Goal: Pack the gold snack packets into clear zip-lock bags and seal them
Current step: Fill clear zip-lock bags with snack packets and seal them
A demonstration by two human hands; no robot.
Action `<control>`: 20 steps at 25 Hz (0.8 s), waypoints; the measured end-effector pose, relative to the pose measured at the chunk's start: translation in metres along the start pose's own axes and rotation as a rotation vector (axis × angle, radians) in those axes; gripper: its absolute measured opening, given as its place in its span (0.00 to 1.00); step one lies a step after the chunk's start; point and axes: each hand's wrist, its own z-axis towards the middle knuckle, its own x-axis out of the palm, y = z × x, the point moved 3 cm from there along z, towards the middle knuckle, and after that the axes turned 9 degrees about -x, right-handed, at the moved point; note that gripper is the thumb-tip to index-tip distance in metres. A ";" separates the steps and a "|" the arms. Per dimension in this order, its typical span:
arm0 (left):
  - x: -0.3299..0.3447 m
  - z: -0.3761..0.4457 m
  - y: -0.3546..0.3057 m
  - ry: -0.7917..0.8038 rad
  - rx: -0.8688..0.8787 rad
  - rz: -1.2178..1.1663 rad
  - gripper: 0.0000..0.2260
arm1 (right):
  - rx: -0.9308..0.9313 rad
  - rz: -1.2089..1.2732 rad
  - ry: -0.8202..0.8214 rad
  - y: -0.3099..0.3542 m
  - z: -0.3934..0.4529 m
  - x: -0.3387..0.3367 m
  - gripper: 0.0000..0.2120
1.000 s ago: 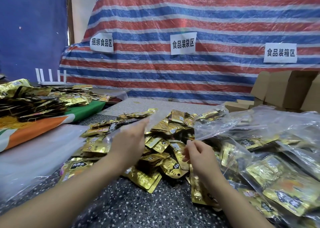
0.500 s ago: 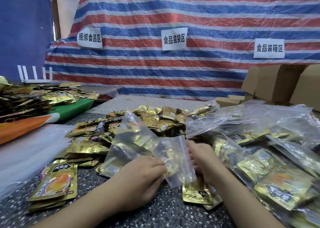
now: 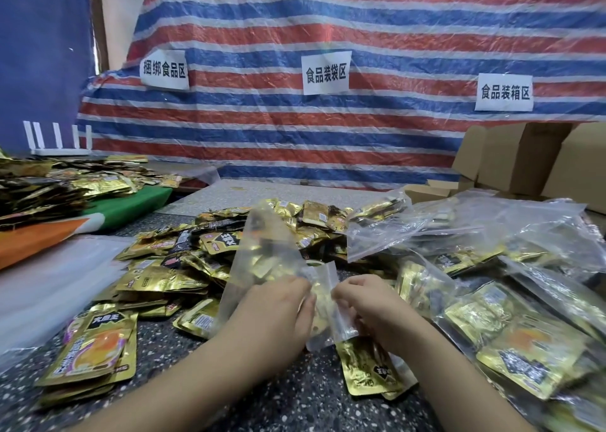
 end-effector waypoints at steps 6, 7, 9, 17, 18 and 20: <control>0.004 0.034 -0.016 0.096 -0.176 0.221 0.13 | -0.050 0.138 0.064 0.006 -0.004 0.003 0.08; 0.006 0.039 -0.016 0.119 -0.194 0.197 0.13 | -0.098 0.121 0.016 0.008 -0.003 0.001 0.08; 0.009 0.048 -0.012 0.144 -0.204 0.132 0.21 | -0.204 0.131 -0.093 0.011 -0.001 -0.003 0.09; 0.006 0.051 -0.010 -0.220 0.034 -0.475 0.05 | -0.476 -0.008 -0.268 0.020 -0.005 -0.007 0.11; 0.007 0.049 -0.012 -0.209 0.016 -0.559 0.08 | -0.465 -0.016 -0.230 0.021 -0.006 -0.003 0.10; 0.010 0.046 -0.012 -0.122 -0.053 -0.675 0.12 | -0.449 -0.021 -0.162 0.022 -0.009 0.000 0.09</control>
